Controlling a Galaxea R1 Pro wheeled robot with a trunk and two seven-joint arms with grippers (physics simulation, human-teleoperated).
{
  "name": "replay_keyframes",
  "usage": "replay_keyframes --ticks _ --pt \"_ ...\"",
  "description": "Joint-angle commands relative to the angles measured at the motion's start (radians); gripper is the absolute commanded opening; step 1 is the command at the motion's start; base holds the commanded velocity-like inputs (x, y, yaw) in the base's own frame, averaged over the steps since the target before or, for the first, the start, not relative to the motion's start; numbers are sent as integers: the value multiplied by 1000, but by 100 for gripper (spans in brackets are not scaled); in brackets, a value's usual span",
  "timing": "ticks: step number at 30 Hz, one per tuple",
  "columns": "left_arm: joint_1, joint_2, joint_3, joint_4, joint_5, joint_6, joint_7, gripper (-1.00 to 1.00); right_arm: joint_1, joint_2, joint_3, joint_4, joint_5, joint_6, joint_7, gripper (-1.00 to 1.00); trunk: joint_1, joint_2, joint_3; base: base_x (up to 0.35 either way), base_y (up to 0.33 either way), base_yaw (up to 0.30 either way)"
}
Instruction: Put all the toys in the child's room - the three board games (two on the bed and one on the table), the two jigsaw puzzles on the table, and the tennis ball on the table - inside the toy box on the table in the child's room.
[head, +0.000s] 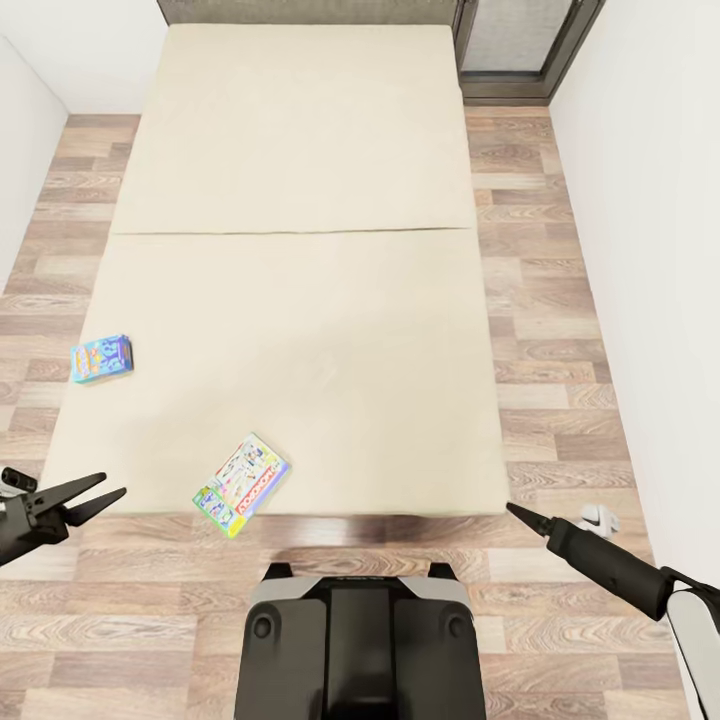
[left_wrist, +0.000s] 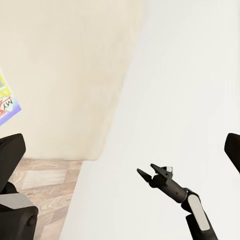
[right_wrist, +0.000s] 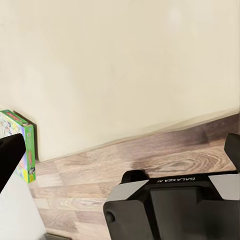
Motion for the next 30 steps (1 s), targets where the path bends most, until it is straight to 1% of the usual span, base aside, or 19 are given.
replay_keyframes --ticks 1,3,6,11,30 --pt "0 -2 0 0 -4 4 -2 100 -1 -1 -2 0 1 6 4 100 1 -1 1 0 0 0" --pt "0 -3 0 1 -7 4 -2 100 -1 -2 -5 1 0 7 4 100 1 -1 4 0 0 0" --pt "1 -5 0 3 -10 4 -2 100 -1 -4 -19 1 -1 7 4 100 1 -1 9 0 0 0" --pt "6 -6 1 4 -7 4 -3 100 -1 -1 -32 1 -1 7 4 100 1 -1 17 0 0 0" --pt "8 -7 2 2 -10 4 -4 100 -1 2 -36 1 0 7 4 100 1 -1 48 0 0 0"
